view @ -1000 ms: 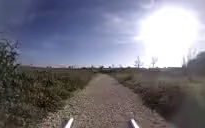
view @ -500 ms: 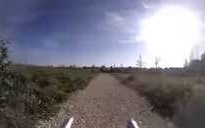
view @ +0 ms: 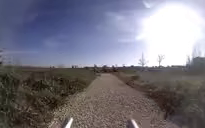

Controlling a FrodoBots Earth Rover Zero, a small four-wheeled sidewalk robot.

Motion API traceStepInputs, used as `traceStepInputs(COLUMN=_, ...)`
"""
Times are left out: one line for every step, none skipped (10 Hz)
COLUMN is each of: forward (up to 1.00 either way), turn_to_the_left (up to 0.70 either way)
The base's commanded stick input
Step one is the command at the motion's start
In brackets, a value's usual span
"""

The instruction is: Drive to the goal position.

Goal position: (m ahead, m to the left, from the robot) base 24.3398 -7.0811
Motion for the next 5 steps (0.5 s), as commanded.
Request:
traceStepInputs(forward=0.50, turn_to_the_left=0.00)
traceStepInputs(forward=0.50, turn_to_the_left=0.00)
traceStepInputs(forward=0.50, turn_to_the_left=0.00)
traceStepInputs(forward=0.50, turn_to_the_left=0.00)
traceStepInputs(forward=0.50, turn_to_the_left=0.00)
